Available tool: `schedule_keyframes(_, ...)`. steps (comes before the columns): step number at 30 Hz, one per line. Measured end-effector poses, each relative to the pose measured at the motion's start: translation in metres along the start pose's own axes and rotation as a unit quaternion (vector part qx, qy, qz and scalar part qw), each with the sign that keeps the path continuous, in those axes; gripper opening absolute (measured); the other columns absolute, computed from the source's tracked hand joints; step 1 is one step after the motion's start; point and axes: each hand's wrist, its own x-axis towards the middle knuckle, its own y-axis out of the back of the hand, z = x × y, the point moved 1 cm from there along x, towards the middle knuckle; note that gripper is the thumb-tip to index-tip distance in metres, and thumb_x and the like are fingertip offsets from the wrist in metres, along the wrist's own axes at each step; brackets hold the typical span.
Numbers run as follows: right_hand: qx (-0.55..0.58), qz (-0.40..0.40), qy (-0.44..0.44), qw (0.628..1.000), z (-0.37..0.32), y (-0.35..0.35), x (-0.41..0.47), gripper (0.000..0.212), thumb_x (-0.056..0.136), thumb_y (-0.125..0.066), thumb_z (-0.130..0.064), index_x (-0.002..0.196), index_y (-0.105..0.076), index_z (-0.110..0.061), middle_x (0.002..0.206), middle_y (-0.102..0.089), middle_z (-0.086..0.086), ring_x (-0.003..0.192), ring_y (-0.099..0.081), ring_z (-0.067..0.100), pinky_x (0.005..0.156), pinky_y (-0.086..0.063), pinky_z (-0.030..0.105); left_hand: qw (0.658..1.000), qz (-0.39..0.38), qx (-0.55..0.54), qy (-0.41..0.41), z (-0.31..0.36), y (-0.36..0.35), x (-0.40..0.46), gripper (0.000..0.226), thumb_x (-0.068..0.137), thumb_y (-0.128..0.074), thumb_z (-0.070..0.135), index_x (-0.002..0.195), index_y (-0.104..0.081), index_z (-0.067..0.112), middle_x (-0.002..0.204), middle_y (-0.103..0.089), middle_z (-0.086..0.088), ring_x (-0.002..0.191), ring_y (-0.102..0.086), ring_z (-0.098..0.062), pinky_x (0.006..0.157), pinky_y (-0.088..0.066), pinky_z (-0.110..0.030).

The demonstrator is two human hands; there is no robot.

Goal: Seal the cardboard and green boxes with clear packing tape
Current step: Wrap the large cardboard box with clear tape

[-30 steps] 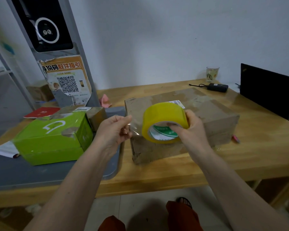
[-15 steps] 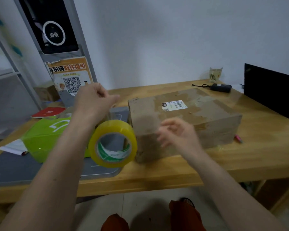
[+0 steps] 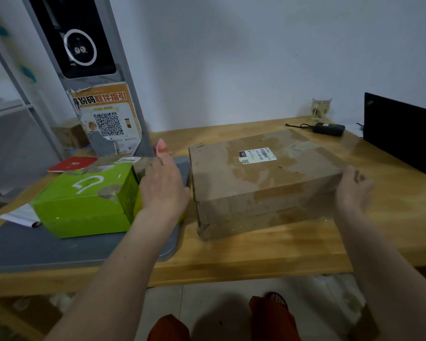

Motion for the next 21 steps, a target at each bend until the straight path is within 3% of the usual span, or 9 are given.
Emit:
schedule_keyframes(3,0.029,-0.074,-0.065,0.995,0.008,0.003,0.005,0.083,0.081,-0.033,-0.074,0.137,-0.045,-0.014,0.126,-0.051,0.011,0.115,-0.048,0.035,0.097,-0.041,0.052,0.999,-0.028,0.0,-0.025,0.016,-0.012,0.0,0.04,0.093,-0.061,0.041,0.113,-0.043,0.012,0.113,-0.056,-0.009,0.103,-0.056,-0.028,0.069,-0.039,-0.034)
schedule_keyframes(6,0.052,-0.117,-0.072,0.989,0.005,0.004,0.013,0.078,0.086,-0.044,-0.068,0.142,-0.039,-0.014,0.125,-0.047,0.006,0.112,-0.046,0.028,0.085,-0.037,0.042,0.999,-0.031,0.002,-0.041,0.025,-0.024,0.001,0.024,0.098,-0.05,0.039,0.097,-0.043,0.016,0.097,-0.058,-0.005,0.08,-0.05,-0.023,0.061,-0.034,-0.034)
schedule_keyframes(11,0.053,-0.179,-0.06,0.981,-0.027,0.005,0.022,0.091,0.067,-0.065,-0.069,0.139,-0.044,-0.019,0.131,-0.051,-0.001,0.113,-0.05,0.024,0.09,-0.044,0.042,0.999,-0.001,0.013,-0.047,0.023,-0.031,0.002,0.005,0.101,-0.039,0.013,0.097,-0.04,0.016,0.101,-0.057,-0.009,0.089,-0.057,-0.029,0.062,-0.033,-0.037)
schedule_keyframes(15,0.085,-0.23,-0.017,0.969,-0.052,0.002,0.026,0.066,0.074,-0.066,-0.065,0.125,-0.049,-0.027,0.122,-0.052,-0.004,0.114,-0.047,0.023,0.098,-0.042,0.05,0.999,0.005,-0.011,-0.032,0.007,-0.031,0.003,0.009,0.102,-0.034,0.011,0.095,-0.037,0.014,0.1,-0.055,-0.011,0.087,-0.055,-0.032,0.062,-0.032,-0.038)
schedule_keyframes(19,0.131,-0.227,-0.056,0.963,-0.049,-0.015,0.011,0.11,0.035,-0.078,-0.076,0.132,-0.041,-0.04,0.138,-0.041,0.002,0.117,-0.048,0.032,0.092,-0.047,0.057,0.998,0.008,-0.051,-0.039,0.003,-0.037,0.003,0.011,0.103,-0.037,0.016,0.092,-0.036,0.015,0.093,-0.05,-0.009,0.08,-0.051,-0.032,0.06,-0.032,-0.038)
schedule_keyframes(21,0.159,-0.201,-0.065,0.964,-0.045,-0.02,0.012,0.116,0.03,-0.08,-0.072,0.133,-0.038,-0.038,0.139,-0.039,0.003,0.118,-0.047,0.032,0.096,-0.045,0.055,0.997,0.013,-0.068,-0.041,0.003,-0.038,0.004,0.012,0.103,-0.038,0.018,0.091,-0.037,0.014,0.089,-0.048,-0.006,0.075,-0.048,-0.029,0.059,-0.033,-0.038)
